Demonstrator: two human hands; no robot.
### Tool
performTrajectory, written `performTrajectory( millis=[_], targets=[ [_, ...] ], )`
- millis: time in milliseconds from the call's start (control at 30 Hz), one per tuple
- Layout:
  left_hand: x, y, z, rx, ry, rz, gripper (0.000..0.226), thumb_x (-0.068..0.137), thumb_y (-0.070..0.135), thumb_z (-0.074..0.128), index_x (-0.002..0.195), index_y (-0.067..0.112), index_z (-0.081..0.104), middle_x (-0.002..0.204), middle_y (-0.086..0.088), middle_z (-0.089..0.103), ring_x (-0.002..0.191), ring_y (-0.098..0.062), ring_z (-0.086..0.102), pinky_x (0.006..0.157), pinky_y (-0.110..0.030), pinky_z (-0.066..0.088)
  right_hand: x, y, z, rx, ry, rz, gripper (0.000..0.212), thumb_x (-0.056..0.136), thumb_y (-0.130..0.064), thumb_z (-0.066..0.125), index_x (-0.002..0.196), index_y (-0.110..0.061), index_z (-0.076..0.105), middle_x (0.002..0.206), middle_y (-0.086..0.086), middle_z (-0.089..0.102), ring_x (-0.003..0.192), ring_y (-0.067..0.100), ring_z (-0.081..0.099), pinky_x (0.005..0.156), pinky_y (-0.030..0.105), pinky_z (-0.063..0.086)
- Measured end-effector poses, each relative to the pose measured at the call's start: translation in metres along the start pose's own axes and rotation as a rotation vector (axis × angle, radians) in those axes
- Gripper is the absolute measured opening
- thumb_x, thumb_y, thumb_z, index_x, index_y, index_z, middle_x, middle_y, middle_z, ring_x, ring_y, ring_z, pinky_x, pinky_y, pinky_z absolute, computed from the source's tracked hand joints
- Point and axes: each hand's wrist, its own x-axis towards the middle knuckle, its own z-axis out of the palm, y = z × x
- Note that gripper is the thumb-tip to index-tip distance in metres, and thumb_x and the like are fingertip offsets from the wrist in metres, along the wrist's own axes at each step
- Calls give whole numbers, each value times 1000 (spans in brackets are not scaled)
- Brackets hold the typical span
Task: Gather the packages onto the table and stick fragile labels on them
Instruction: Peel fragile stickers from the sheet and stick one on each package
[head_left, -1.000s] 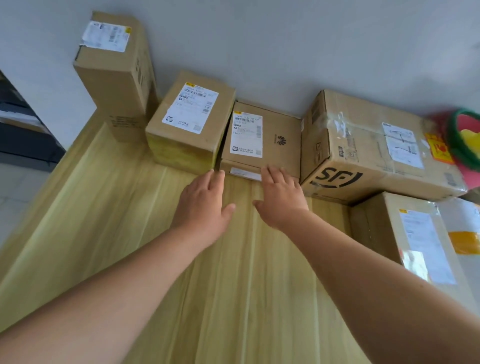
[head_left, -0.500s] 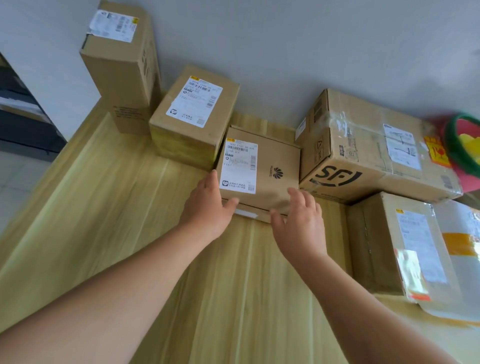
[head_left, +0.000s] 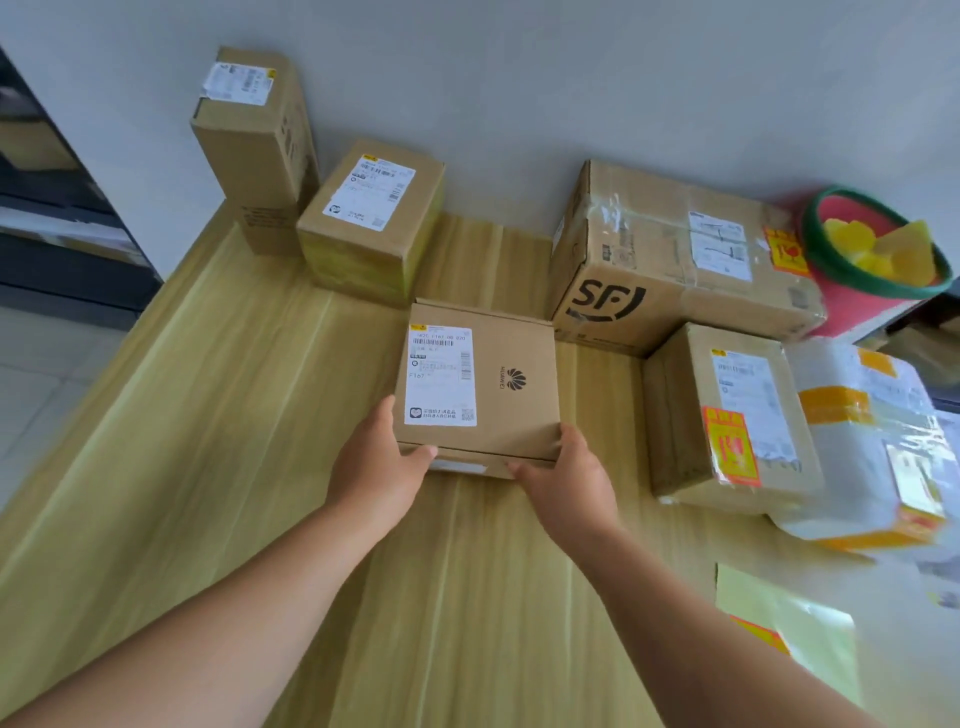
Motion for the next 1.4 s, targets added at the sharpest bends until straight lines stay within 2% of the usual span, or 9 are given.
performTrajectory(
  millis=[133,433,600,700,767,833,967,1100,1400],
  targets=[
    [-61,-15,11,-10,0,-53,74,85,29,64,148,25,24,144,4,45,128,-19,46,99,-34,41,-49,38,-6,12,-32,-11,59,82,-37,70,131,-19,43,119,-3,61,107,19,59,88,34,49],
    [-179,-39,60,-28,-17,-94,72,87,25,63,148,25,24,140,5,48,121,-18,50,86,-28,41,-133,126,-33,-119,-100,-61,52,85,-36,66,128,-19,41,118,0,60,108,24,59,78,28,44],
    [-197,-46,71,94,-50,-150,73,88,26,61,149,23,20,142,3,45,123,-23,49,94,-34,43,-143,152,-41,-209,-198,-127,48,92,-29,56,136,-20,39,125,2,60,107,25,60,84,33,49],
    [-203,-28,76,320,69,-38,70,87,28,61,145,15,25,142,-5,42,127,-26,42,99,-38,40,-149,165,-52,-192,-216,-157,56,95,-34,53,145,-23,32,138,1,51,120,23,54,97,37,46],
    [-211,-7,86,453,99,119,73,88,32,58,148,12,20,151,-7,30,137,-26,29,109,-38,29,-153,178,-64,-199,-171,-170,57,95,-36,52,147,-23,31,145,1,44,127,22,48,101,34,41],
    [-221,17,102,515,55,277,75,90,36,56,150,12,16,156,-6,21,143,-23,18,114,-36,19,-155,193,-79,-213,-102,-168,57,95,-37,52,147,-23,32,148,2,40,131,22,43,102,33,38],
    [-237,58,143,514,-103,504,75,91,37,53,151,13,14,157,-5,18,144,-20,15,118,-33,13,-151,229,-109,-233,14,-129,52,95,-37,53,142,-20,39,147,0,40,131,21,40,101,33,37],
    [-245,80,185,523,-259,540,74,94,36,49,152,18,6,159,-1,12,146,-17,10,119,-34,9,-140,265,-131,-276,98,-95,54,94,-36,55,141,-15,40,148,2,39,134,22,37,106,32,33],
    [-230,91,241,626,-386,541,75,95,34,49,152,19,1,160,0,7,146,-17,8,119,-33,6,-86,318,-158,-408,96,12,71,97,-44,46,152,-12,14,160,5,14,148,24,7,119,37,13]
  ],
)
